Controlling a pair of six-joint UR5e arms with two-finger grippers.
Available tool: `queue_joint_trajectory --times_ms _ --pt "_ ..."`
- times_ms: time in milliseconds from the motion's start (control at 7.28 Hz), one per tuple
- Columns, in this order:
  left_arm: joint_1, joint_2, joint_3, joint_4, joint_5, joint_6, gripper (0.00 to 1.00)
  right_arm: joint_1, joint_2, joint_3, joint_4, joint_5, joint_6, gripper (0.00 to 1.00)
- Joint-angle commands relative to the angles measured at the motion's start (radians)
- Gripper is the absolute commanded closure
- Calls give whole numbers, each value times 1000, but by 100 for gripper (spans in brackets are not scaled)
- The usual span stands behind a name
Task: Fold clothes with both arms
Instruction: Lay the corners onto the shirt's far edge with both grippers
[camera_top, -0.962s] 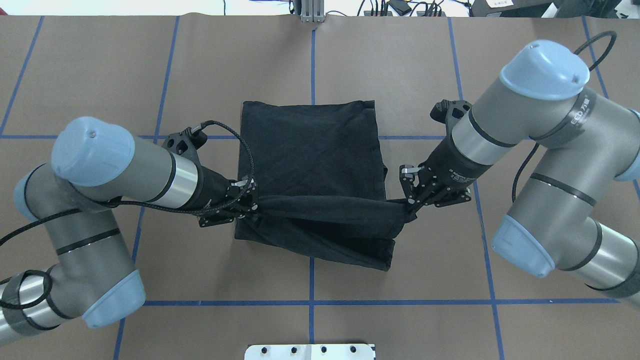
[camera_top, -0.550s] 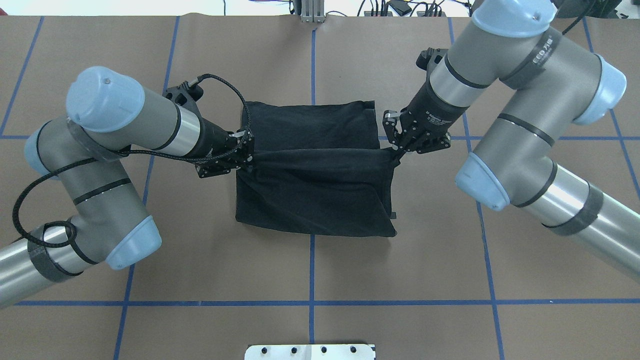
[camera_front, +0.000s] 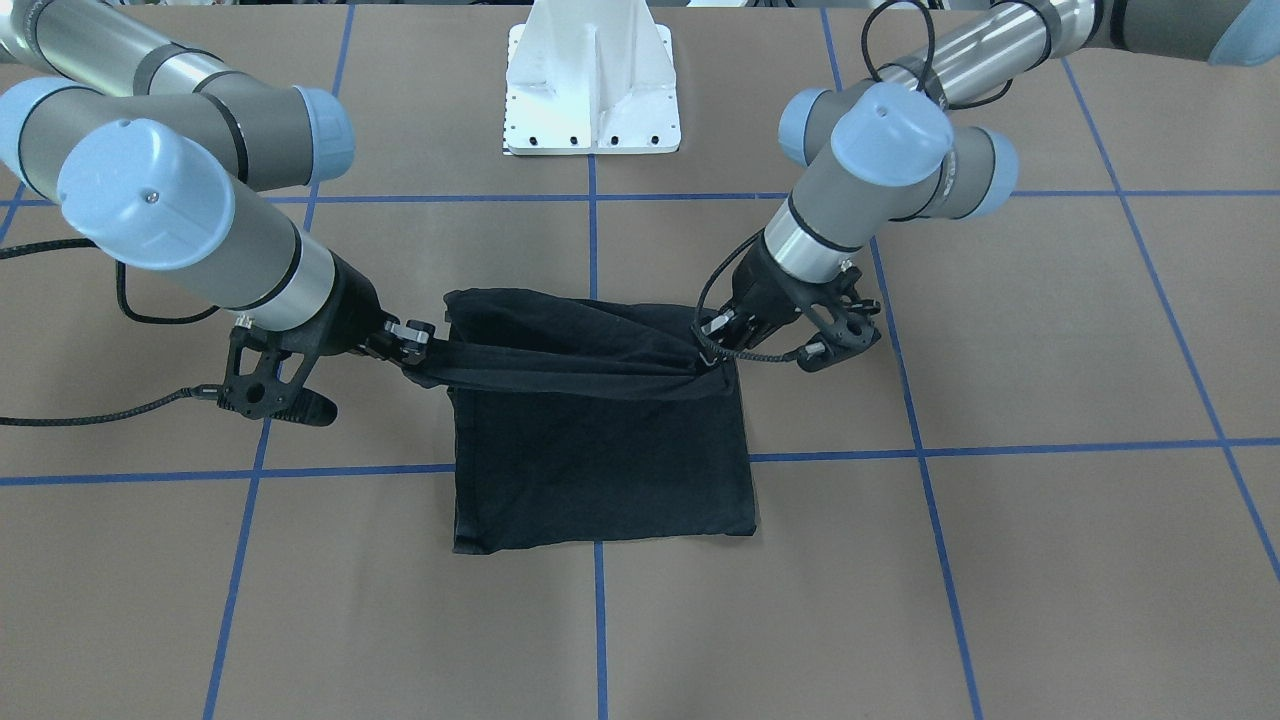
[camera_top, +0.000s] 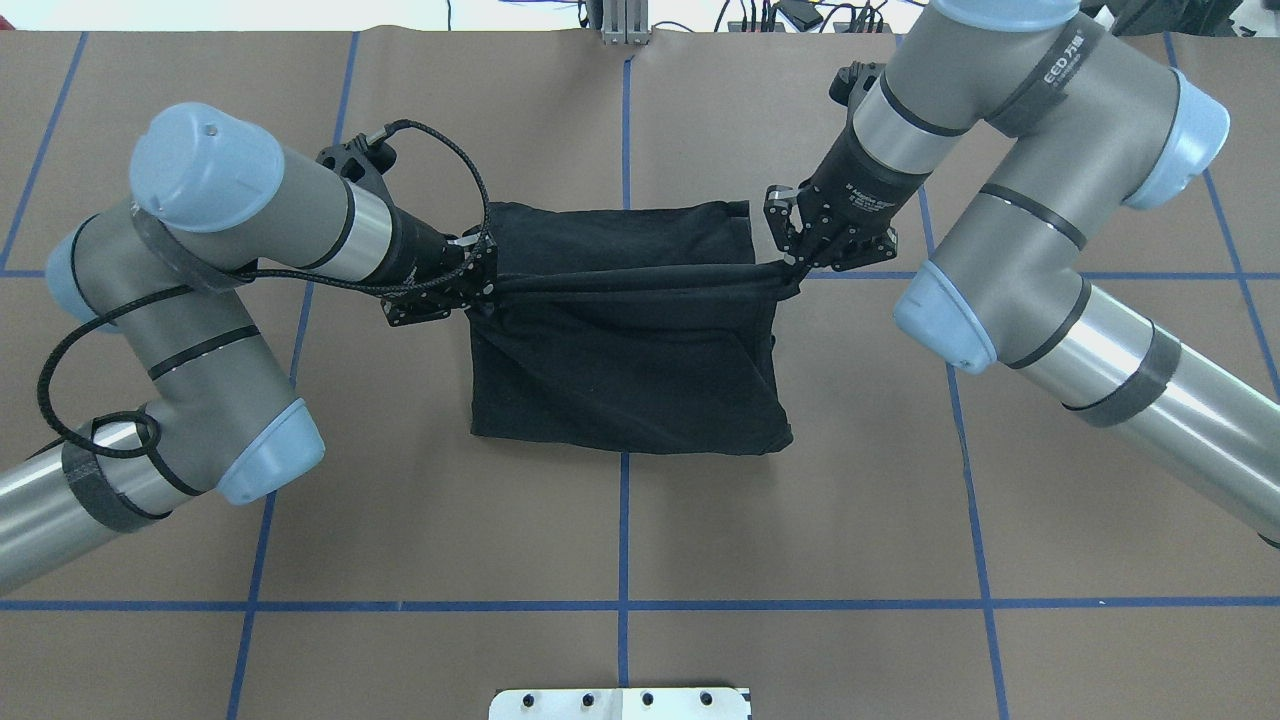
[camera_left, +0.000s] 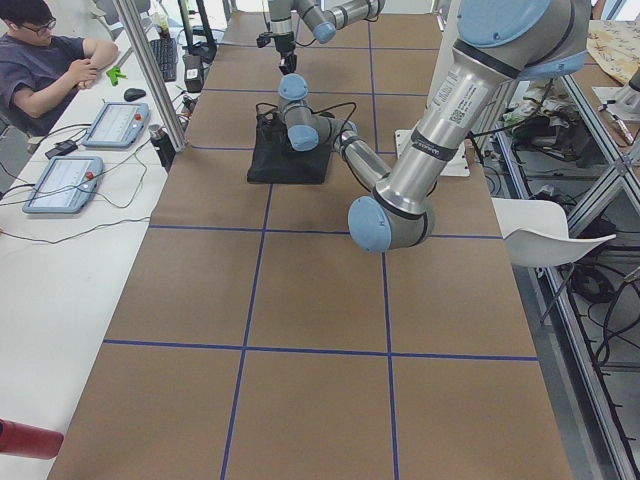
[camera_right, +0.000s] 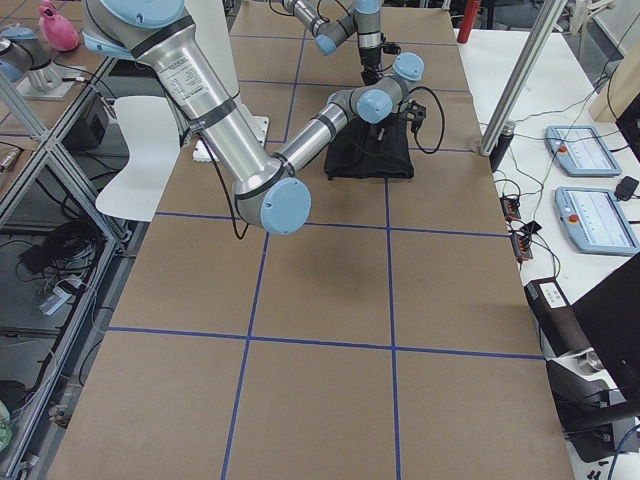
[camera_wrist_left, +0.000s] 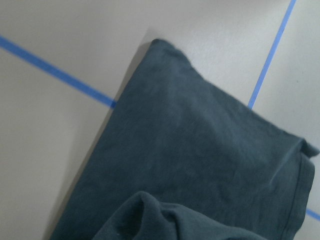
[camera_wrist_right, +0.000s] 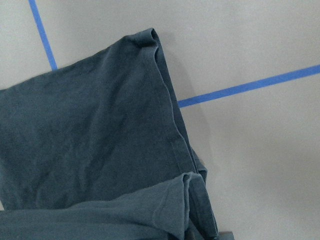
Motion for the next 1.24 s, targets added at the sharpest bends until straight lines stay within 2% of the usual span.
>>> queue_joint_trajectory --times_ms 0,137,687,1100 --pt "-31 -22 41 -20 0 5 100 -12 66 -85 0 -1 -3 100" --pt "-42 -22 41 -14 0 13 100 -21 100 -133 2 -2 -3 100" --pt "-50 -27 130 -31 6 10 100 -21 105 -256 133 -27 -3 100" --pt "-57 -56 223 -145 6 4 100 -9 108 -267 143 -27 -3 100"
